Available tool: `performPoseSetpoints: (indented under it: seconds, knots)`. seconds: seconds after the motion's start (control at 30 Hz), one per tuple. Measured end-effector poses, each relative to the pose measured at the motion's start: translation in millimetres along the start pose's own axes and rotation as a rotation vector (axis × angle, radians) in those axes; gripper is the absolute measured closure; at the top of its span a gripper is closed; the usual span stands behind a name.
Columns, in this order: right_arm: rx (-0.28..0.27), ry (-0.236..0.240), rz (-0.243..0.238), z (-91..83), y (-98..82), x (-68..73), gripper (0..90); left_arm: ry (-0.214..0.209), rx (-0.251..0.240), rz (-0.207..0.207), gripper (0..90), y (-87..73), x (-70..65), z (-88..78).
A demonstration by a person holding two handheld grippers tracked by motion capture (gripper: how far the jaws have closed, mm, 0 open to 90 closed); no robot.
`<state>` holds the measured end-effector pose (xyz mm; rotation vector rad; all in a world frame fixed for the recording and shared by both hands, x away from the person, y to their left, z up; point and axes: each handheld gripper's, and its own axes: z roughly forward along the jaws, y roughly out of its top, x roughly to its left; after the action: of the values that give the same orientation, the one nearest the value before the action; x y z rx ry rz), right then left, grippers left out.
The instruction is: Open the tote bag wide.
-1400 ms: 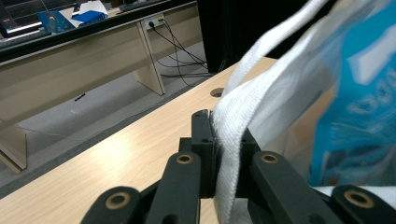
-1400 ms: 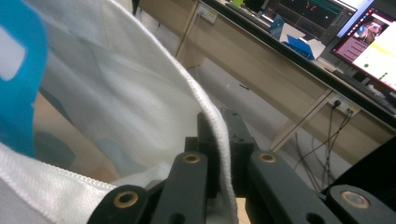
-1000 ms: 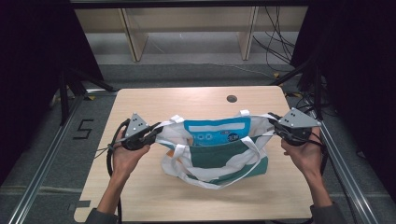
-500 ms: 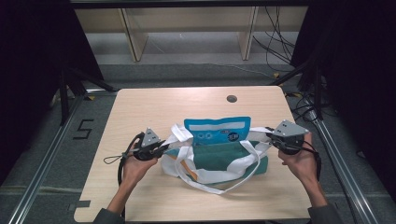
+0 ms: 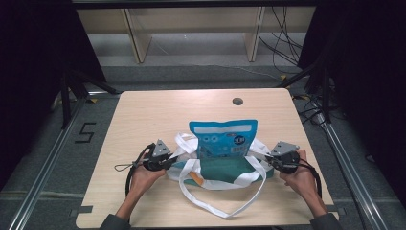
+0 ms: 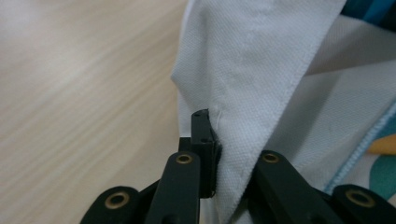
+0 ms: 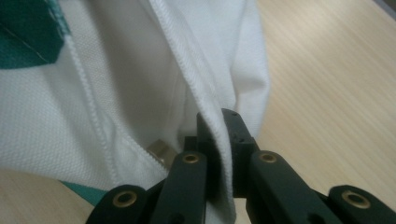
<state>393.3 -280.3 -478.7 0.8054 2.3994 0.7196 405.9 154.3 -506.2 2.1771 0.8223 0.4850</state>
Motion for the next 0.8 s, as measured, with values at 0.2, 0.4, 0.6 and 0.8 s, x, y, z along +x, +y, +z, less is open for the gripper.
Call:
performPoseSetpoints:
  seconds: [0.2, 0.4, 0.6, 0.8]
  knots:
    - [0.007, 0.026, 0.015, 10.0, -5.1, 2.1, 87.7, -0.012, -0.002, -0.011, 84.2, -2.5, 0.9, 2.8]
    - [-0.006, 0.035, 0.039, 17.1, -4.9, -3.8, 87.5, -0.017, 0.003, -0.027, 80.0, -1.6, 5.7, 3.1]
    - [-0.014, 0.007, 0.047, 27.8, 1.4, -13.0, 86.8, 0.018, -0.008, -0.060, 78.2, 2.5, 10.0, 10.6]
    - [-0.034, -0.013, 0.111, 28.0, 4.6, -21.6, 74.2, 0.042, -0.008, -0.084, 66.0, 7.2, 16.8, 2.9]
